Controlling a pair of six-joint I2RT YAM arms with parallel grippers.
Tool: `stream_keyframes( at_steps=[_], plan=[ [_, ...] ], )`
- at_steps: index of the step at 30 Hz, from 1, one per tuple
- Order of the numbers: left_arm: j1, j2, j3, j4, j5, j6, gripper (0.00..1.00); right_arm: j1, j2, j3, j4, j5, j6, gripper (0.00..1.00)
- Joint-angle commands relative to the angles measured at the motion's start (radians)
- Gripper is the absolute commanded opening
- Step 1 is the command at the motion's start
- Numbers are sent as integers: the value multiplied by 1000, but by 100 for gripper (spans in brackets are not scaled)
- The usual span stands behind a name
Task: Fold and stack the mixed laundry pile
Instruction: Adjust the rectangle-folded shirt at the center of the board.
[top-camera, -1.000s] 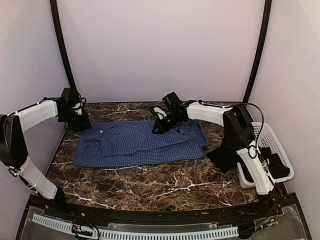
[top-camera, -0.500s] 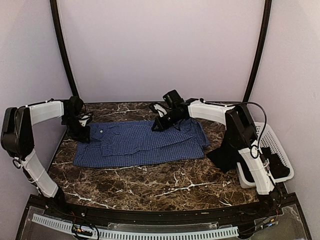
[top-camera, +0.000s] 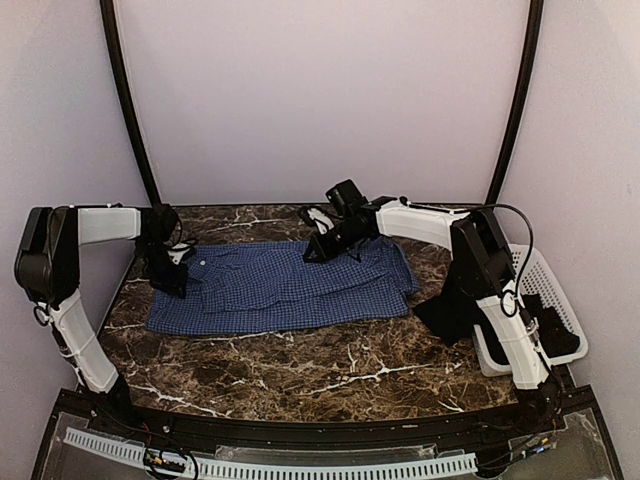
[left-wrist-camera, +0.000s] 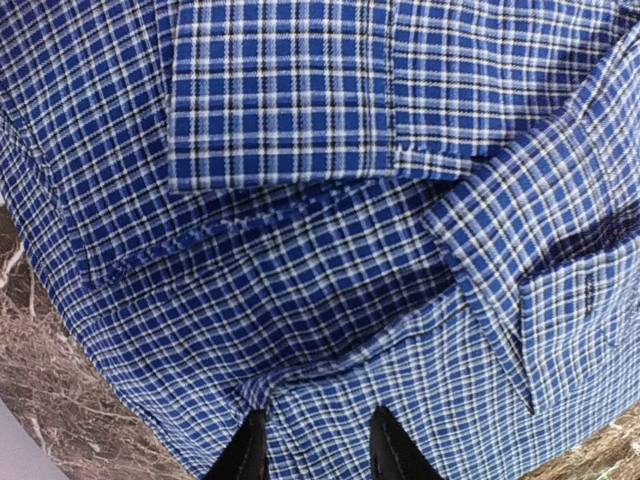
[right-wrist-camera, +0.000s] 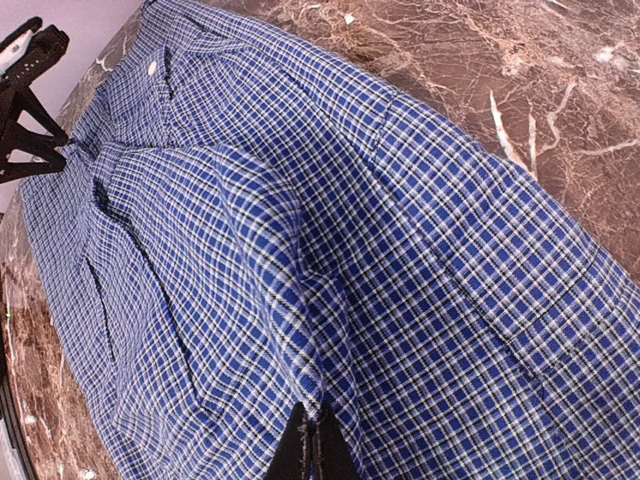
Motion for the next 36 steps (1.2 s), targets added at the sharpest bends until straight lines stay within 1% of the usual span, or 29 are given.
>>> stream_keyframes(
  at_steps=[1, 4, 5, 7, 8, 12, 16, 18, 20, 21, 22, 24, 25, 26, 28, 36],
  plan=[
    [-9, 15, 20, -15, -61, 25, 34, 9, -43, 21, 14, -7, -6, 0],
    [-9, 24, 20, -13, -108, 26, 28, 10, -44, 22, 15, -8, -6, 0],
    [-9, 25, 17, -10, -116, 25, 24, 10, -45, 22, 14, -7, -5, 0],
    [-9, 25, 14, -7, -135, 23, 22, 10, -45, 24, 16, -7, -5, 0],
    [-10, 25, 13, -6, -144, 23, 22, 10, -46, 22, 16, -7, -5, 0],
    [-10, 27, 7, 9, -158, 27, 28, 10, -47, 22, 16, -7, -2, 0],
    [-10, 36, 4, 30, -158, 31, 29, 10, -46, 22, 15, -7, -2, 0],
    [-10, 43, 6, 38, -149, 35, 28, 10, -45, 22, 16, -7, 0, 0],
    [-9, 47, 5, 50, -132, 39, 23, 10, -45, 23, 16, -5, 0, 0],
    [-9, 48, 5, 51, -127, 40, 19, 10, -46, 24, 14, -5, 0, 0],
    [-10, 50, 5, 53, -122, 40, 16, 10, -47, 23, 13, -5, 0, 0],
    [-9, 55, 5, 53, -118, 43, 7, 10, -48, 24, 10, -2, 0, 0],
    [-9, 55, 5, 53, -118, 43, 6, 10, -50, 22, 10, 2, 0, 0],
    [-9, 53, 9, 51, -119, 39, 2, 10, -54, 19, 9, 9, 1, 0],
    [-10, 39, 12, 51, -117, 31, 0, 10, -73, 7, 17, 22, 2, 0],
    [-9, -27, 21, 70, -110, 13, 0, 10, -160, -72, 66, 81, 6, 0]
  ],
)
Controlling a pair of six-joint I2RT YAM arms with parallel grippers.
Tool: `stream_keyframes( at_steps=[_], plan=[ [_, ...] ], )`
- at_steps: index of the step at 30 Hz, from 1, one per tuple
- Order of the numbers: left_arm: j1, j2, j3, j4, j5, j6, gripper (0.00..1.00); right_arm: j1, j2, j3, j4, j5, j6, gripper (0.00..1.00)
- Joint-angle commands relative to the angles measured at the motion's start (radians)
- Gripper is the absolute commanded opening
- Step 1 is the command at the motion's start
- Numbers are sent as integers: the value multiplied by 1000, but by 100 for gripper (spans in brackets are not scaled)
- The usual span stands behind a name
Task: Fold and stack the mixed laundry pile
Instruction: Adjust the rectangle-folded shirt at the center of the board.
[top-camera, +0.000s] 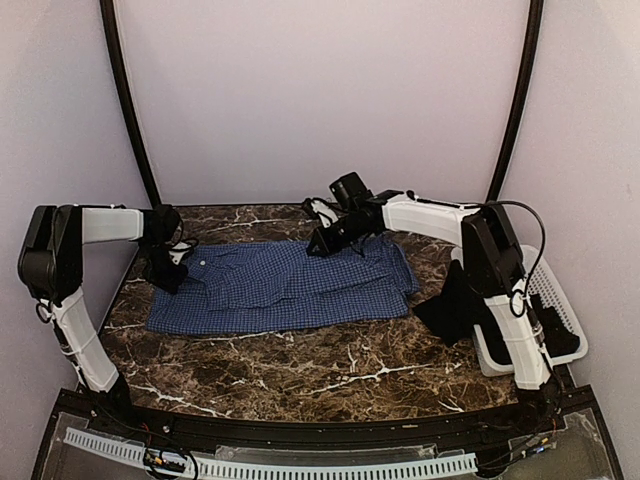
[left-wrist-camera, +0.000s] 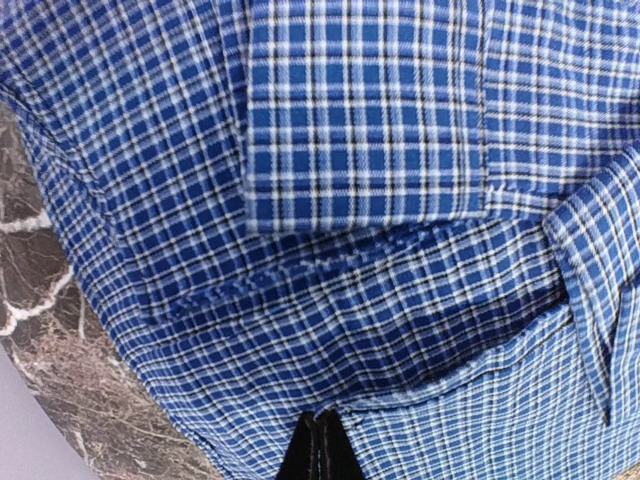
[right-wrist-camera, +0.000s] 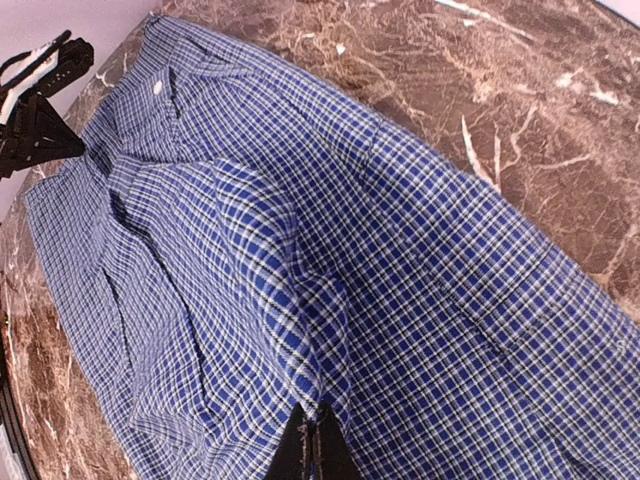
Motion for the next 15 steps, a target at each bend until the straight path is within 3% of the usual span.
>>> stream_keyframes(
  at_steps=[1, 15],
  plan=[
    [-4, -73, 23, 13, 13, -17, 0, 10, -97, -23, 67, 41, 5, 0],
    [-4, -73, 45, 57, -58, -64, 0, 10, -26, 52, 45, 76, -17, 0]
  ],
)
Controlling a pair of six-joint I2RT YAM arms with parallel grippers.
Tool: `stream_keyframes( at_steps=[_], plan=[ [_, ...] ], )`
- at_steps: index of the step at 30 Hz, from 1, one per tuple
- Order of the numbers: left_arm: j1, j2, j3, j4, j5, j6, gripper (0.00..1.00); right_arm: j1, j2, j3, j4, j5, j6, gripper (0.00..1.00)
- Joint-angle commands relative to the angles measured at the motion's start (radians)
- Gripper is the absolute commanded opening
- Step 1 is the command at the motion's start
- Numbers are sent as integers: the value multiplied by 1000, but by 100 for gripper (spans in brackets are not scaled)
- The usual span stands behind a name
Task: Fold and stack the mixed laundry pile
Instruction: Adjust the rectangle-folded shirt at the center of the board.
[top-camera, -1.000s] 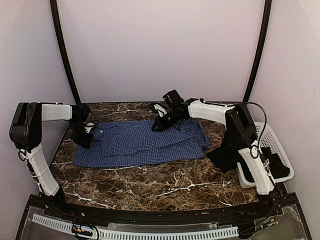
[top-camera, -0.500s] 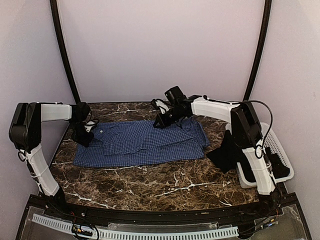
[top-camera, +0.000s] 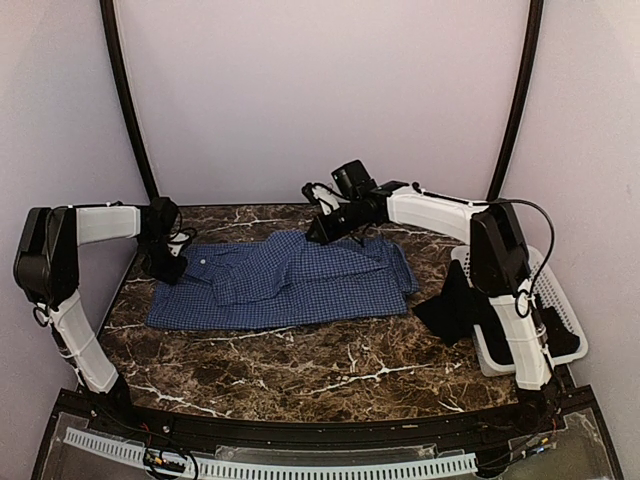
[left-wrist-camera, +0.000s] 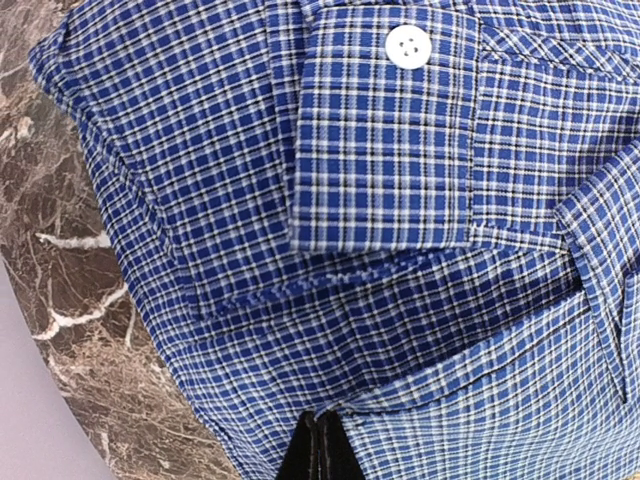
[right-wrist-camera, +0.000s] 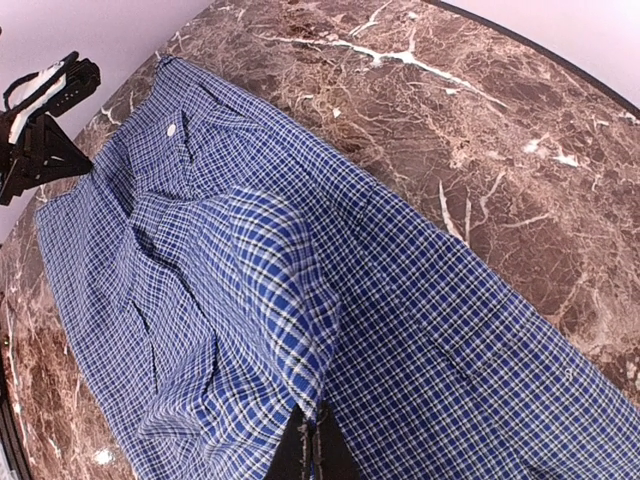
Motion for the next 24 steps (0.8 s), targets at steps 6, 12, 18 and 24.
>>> stream_keyframes(
  at_steps=[6, 12, 18, 24],
  plan=[
    [-5, -14, 23, 59, -68, -60, 0, 10, 55, 42, 15, 60, -23, 0],
    [-6, 68, 30, 84, -66, -93, 0, 9, 70, 28, 17, 77, -25, 0],
    [-12, 162, 99, 12, -120, -141, 16, 9, 28, -13, 44, 71, -19, 0],
    [-27, -50, 47, 81, 35, -222, 38, 8, 76, 48, -3, 60, -31, 0]
  ],
)
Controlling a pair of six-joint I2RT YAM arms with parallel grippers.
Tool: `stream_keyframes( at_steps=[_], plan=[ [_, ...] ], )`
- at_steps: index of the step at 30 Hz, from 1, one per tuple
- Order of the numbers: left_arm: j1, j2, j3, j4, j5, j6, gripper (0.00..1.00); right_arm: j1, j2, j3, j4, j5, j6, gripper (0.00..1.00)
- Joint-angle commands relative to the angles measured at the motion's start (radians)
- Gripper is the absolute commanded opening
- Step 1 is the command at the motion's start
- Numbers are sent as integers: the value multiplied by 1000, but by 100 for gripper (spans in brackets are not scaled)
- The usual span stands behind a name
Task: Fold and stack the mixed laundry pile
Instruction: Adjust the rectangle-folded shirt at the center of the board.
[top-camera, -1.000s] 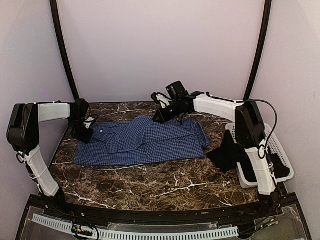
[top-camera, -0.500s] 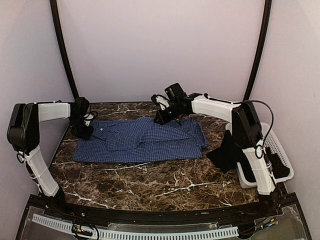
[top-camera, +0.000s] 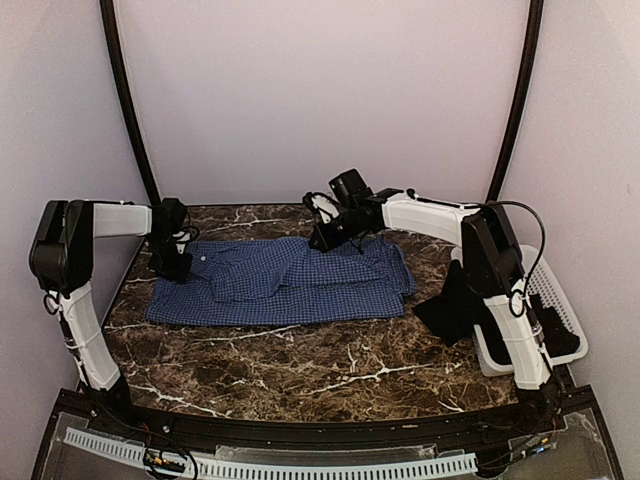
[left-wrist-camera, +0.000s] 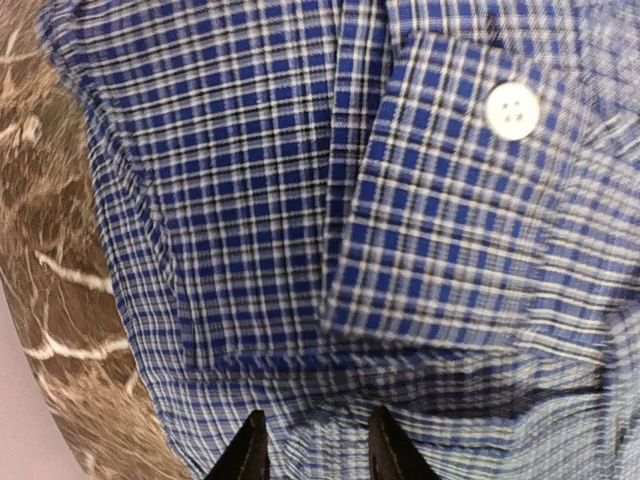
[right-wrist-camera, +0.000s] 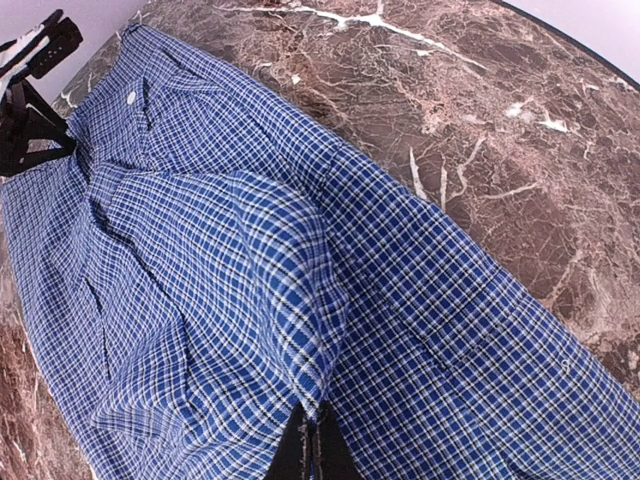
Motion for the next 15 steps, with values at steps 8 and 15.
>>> stream_keyframes(
  at_steps=[8, 15],
  plan=[
    [-24, -292, -137, 135, 461, -262, 42, -3, 33, 19, 3, 18, -1, 0],
    [-69, -252, -250, 279, 592, -427, 41, -6, 35, 15, 2, 18, 3, 0]
  ],
)
